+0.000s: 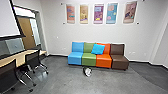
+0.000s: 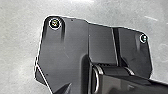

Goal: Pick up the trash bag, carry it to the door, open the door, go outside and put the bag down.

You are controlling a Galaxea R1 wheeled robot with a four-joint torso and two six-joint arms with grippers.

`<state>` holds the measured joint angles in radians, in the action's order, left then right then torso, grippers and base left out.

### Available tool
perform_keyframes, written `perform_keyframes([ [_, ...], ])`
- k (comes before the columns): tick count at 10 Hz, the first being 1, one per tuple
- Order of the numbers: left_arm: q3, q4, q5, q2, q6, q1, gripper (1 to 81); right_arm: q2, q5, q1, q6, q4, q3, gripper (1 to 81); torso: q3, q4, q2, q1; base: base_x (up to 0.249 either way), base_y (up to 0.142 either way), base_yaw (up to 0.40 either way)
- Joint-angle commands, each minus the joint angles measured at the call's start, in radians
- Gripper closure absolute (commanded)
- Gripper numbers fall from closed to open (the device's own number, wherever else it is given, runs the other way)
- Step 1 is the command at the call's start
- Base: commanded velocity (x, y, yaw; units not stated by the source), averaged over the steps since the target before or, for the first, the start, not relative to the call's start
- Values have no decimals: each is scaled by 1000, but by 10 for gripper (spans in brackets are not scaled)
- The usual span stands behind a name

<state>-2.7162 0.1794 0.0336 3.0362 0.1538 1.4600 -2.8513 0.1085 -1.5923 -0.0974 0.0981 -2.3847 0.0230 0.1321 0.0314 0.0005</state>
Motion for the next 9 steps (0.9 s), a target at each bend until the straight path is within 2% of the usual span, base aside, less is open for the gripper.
perform_keyframes([
  [1,4,-3,58,0,1,-59,10,7,-50,47,10,17,12,10,0,0,0,0,166,0,0],
  [9,4,-3,58,1,1,-59,10,4,-49,42,10,18,10,10,0,0,0,0,167,0,0],
])
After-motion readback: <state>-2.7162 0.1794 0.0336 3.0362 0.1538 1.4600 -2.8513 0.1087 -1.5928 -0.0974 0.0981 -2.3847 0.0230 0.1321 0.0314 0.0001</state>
